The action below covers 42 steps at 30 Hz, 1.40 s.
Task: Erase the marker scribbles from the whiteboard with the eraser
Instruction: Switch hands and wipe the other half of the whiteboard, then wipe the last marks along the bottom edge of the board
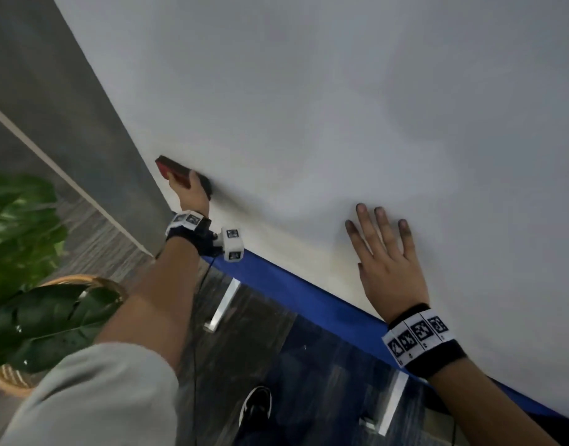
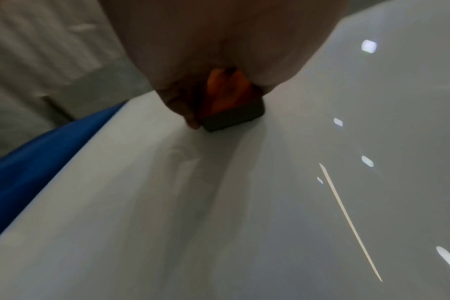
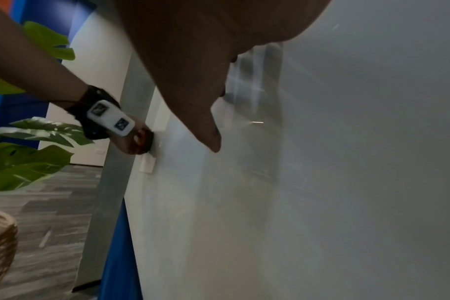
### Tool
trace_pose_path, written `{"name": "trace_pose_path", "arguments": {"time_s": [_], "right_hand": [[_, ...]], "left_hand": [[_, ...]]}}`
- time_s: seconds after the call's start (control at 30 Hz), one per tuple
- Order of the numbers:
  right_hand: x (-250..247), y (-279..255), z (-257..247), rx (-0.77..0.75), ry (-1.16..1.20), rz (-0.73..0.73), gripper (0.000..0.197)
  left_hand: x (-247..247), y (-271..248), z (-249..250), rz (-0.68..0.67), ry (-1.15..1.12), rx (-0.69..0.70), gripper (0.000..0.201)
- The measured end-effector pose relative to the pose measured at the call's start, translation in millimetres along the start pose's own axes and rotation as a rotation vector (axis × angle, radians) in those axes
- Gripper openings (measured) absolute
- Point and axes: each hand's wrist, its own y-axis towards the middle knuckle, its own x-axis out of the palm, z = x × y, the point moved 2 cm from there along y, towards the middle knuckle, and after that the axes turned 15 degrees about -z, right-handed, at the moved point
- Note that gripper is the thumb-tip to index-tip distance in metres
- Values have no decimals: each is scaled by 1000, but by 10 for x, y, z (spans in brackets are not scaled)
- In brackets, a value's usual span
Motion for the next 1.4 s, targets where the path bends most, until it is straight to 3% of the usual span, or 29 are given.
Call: {"name": "trace_pose_path", "arguments": {"time_s": [0.1, 0.17, 0.23, 0.33, 0.43, 0.53, 0.73, 0.83, 0.97, 1.07, 1.2, 1.3, 1.4], "right_hand": [[-107, -47, 11, -68, 109, 15, 89], [-224, -146, 92, -156, 306, 72, 76], [-377, -324, 249, -202, 719, 138, 62], [-616, -705, 613, -88, 1370, 203, 56], [-828, -1186, 1070, 12, 1764, 290, 58], [-932, -1695, 1563, 80, 1926, 366, 74], [-708, -2807, 2684, 506, 1849, 621, 83], [-501, -3418, 3273, 675, 1709, 685, 79], [-32, -4206, 4026, 1016, 1367, 641, 69], [368, -4546, 4406, 1188, 1248, 376, 61], [866, -4654, 4595, 1246, 1237, -7, 49], [1119, -4641, 4624, 1214, 1129, -183, 40], [1231, -4583, 4605, 1233, 949, -271, 54]], "left_hand": [[211, -1005, 312, -182, 128, 259, 70], [448, -1721, 436, -300, 201, 398, 80], [718, -2339, 479, -431, 243, 497, 87], [1170, -3041, 540, -538, 303, 604, 73], [1646, -3731, 679, -608, 370, 738, 76], [2144, -4424, 749, -704, 344, 877, 77], [3075, -5801, 757, -984, 421, 1157, 79], [3407, -6264, 653, -1162, 456, 1098, 79], [3608, -6391, 243, -1216, 562, 977, 77], [3558, -6199, -206, -1216, 706, 890, 72], [3301, -5688, -757, -1187, 973, 699, 67], [2930, -5237, -1129, -1135, 1163, 523, 59], [2345, -4657, -1587, -1105, 1400, 332, 60]]}}
